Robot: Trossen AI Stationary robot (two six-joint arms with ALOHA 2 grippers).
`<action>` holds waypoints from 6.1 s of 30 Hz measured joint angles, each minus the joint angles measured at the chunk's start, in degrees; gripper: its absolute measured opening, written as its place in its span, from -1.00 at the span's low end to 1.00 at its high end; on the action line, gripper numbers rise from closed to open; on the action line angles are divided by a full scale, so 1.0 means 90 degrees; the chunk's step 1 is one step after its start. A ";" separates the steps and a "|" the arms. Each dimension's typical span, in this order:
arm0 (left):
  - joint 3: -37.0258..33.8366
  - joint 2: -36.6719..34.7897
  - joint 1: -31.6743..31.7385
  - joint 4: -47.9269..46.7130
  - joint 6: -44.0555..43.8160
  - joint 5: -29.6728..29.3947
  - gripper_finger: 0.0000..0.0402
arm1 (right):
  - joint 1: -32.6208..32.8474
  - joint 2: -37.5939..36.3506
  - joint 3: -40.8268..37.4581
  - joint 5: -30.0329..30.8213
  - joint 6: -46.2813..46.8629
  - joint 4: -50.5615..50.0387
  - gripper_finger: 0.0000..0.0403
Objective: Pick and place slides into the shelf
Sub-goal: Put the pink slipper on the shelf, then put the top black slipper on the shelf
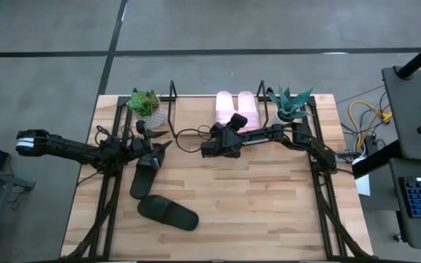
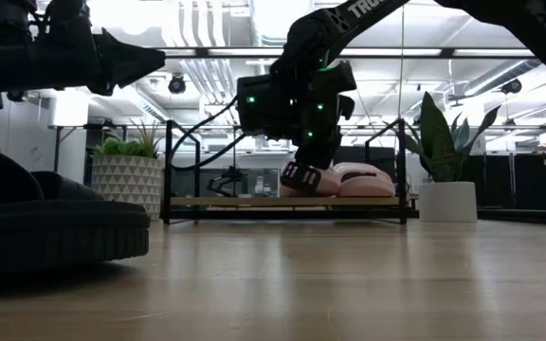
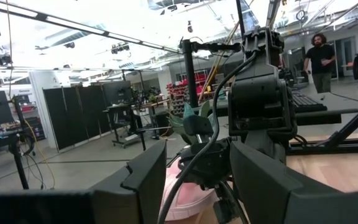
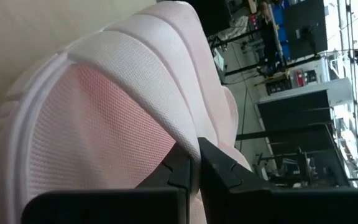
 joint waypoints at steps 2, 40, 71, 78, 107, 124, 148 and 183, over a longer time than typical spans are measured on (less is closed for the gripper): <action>0.0000 0.0000 -0.0002 0.0003 0.0000 0.0000 -0.18 | 0.0000 0.0000 0.0000 -0.0034 -0.0018 -0.0017 -0.96; 0.0000 0.0083 -0.0001 -0.0052 -0.0001 -0.0005 -0.18 | 0.0614 -0.0353 0.1218 -0.0227 0.1155 -0.1345 -0.28; 0.0085 0.0070 0.0000 -0.0025 -0.0002 -0.0007 -0.18 | 0.4870 -0.3326 -0.2877 -0.0293 0.4297 0.0127 -0.45; 0.0140 0.0076 0.0000 0.0009 -0.0002 0.0006 -0.18 | 0.4787 -0.3649 -0.3809 -0.3303 0.0575 0.4265 -0.45; 0.0131 0.0355 -0.0005 -0.0046 0.0153 0.0180 -0.18 | 0.2055 -0.4602 -0.8364 -0.5822 -0.5150 1.5696 -0.62; 0.0177 0.0797 -0.0007 0.0013 0.0146 0.0175 -0.18 | 0.2040 -0.4573 -0.7786 -0.5714 -0.5050 1.5488 -0.66; 0.0172 0.0738 -0.0007 0.0013 0.0146 0.0165 -0.18 | 0.2040 -0.4573 -0.7711 -0.5714 -0.5023 1.5492 -0.65; 0.3625 0.0489 -0.1849 -0.9632 -0.2206 -0.0348 -0.18 | 0.2011 -0.4578 -0.7713 -0.5648 -0.6553 1.5062 -0.66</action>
